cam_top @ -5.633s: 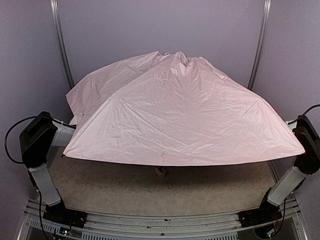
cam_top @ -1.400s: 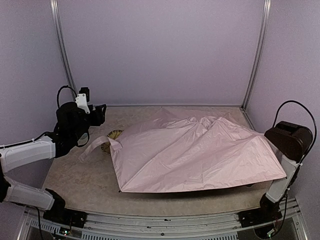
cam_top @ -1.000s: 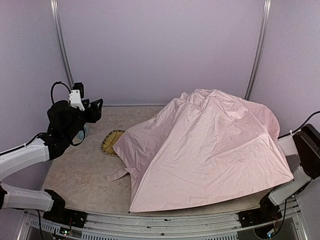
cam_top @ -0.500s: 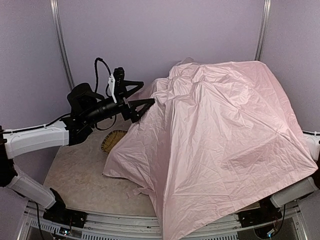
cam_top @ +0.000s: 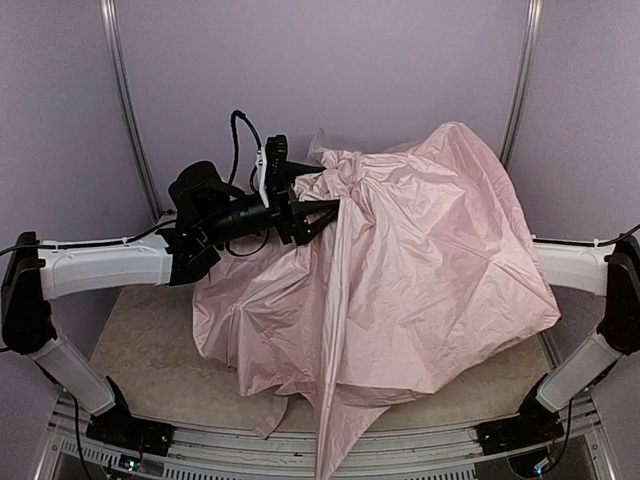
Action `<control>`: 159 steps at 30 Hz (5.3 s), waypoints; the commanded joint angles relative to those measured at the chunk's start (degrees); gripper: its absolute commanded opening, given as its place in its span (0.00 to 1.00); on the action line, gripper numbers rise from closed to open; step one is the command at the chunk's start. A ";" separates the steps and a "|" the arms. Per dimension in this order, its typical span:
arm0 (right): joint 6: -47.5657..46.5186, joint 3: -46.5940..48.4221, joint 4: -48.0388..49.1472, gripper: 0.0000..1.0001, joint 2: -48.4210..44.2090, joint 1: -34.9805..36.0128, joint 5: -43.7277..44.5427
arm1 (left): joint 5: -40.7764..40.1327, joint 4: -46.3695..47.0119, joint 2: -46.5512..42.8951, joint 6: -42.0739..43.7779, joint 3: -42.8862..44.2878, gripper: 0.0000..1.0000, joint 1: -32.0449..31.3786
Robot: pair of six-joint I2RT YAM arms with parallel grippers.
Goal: Put away the umbrella
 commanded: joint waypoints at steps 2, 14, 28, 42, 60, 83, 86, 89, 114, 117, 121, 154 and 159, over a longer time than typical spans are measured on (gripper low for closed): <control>-2.65 4.12 -3.28 0.07 1.67 4.07 -0.90 | -0.06 -0.67 3.97 0.55 2.70 0.61 -3.38; -5.53 -2.09 -5.94 0.75 -5.11 1.58 8.10 | -1.80 1.30 -0.44 -3.62 -3.07 0.06 1.12; -2.42 -16.44 -8.68 1.00 -24.36 -17.64 20.36 | -0.45 6.48 -10.64 -5.41 -11.12 0.00 15.79; 4.88 -16.38 -7.10 1.00 -26.84 -29.78 43.82 | -1.60 4.01 -16.87 -1.80 -12.05 0.00 17.63; -5.44 -10.53 -15.59 0.99 -32.83 -20.54 -0.63 | 0.37 -5.34 -13.05 5.34 -7.60 0.00 12.70; -7.33 1.85 0.97 0.97 -3.73 8.67 15.53 | 20.47 4.02 7.99 -4.46 2.86 0.00 -1.71; -5.20 1.44 3.18 0.93 -3.96 8.63 22.44 | 21.54 7.29 10.76 -7.64 3.72 0.00 -3.15; -3.71 0.18 4.83 0.84 -5.15 8.57 20.99 | 22.13 11.90 13.20 -12.23 4.21 0.00 -3.41; 1.20 -0.11 -24.85 0.34 -13.59 6.42 32.45 | 4.69 15.36 25.44 -31.07 2.55 0.27 3.38; 1.53 0.91 -27.93 0.35 -11.29 4.26 32.18 | 2.68 12.80 25.44 -31.19 2.71 0.39 4.66; 2.36 1.34 -29.03 0.36 -6.64 1.32 31.05 | 1.67 9.85 25.74 -31.53 2.18 0.53 8.00; 7.40 18.87 -46.28 0.85 -17.26 -1.52 23.14 | -12.59 -13.70 33.44 -27.28 9.66 0.47 10.24; 18.53 23.72 -57.51 0.82 -21.47 -1.48 27.06 | -16.82 -14.25 33.13 -27.05 10.11 0.47 10.24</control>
